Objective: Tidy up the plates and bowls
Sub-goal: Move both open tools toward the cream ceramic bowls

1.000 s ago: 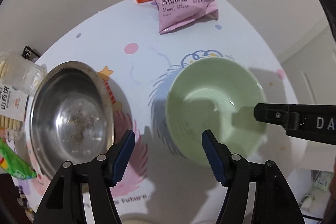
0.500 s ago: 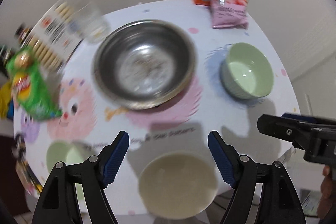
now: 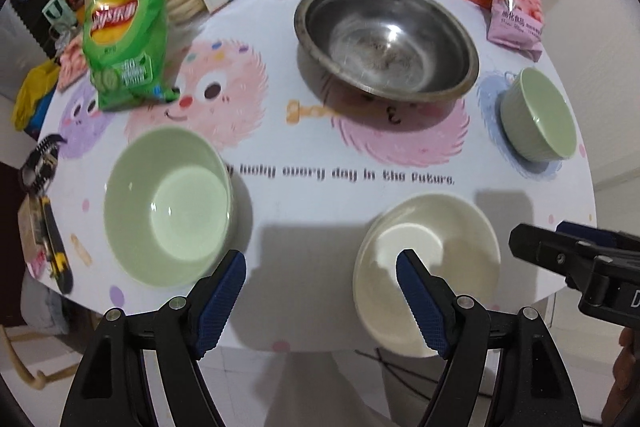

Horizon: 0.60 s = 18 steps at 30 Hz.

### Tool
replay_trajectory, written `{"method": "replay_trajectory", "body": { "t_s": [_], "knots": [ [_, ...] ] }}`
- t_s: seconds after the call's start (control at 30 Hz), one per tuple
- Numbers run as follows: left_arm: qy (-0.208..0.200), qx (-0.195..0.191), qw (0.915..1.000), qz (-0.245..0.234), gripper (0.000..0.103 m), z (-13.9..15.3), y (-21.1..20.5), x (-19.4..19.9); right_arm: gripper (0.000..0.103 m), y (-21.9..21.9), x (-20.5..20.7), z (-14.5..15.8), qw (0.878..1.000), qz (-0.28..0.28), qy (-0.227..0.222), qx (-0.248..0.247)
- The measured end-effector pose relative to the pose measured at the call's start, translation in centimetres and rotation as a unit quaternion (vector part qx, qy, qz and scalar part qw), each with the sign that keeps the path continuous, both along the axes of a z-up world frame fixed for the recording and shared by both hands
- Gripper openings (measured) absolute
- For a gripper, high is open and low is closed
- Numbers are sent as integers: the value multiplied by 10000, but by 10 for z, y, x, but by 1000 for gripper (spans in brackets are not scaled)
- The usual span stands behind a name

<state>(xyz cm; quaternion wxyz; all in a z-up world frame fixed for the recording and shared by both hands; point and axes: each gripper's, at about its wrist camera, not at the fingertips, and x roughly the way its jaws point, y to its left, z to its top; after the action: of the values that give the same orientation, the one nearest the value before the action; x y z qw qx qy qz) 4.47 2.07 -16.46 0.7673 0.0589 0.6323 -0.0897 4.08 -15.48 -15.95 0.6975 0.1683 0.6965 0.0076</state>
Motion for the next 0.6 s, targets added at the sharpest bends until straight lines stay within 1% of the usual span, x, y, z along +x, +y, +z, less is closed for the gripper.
{"method": "replay_trajectory", "body": {
  "t_s": [0.27, 0.43, 0.6],
  "knots": [
    [73, -31, 9999, -106, 79, -13, -13, -7, 79, 2, -4, -6, 9998, 151, 40, -153],
    [70, 6, 9998, -170, 79, -16, -19, -8, 79, 0, -6, -11, 9999, 115, 71, -66],
    [176, -31, 9996, -220, 79, -28, -21, -7, 79, 3, -4, -19, 9998, 156, 99, -101]
  ]
}}
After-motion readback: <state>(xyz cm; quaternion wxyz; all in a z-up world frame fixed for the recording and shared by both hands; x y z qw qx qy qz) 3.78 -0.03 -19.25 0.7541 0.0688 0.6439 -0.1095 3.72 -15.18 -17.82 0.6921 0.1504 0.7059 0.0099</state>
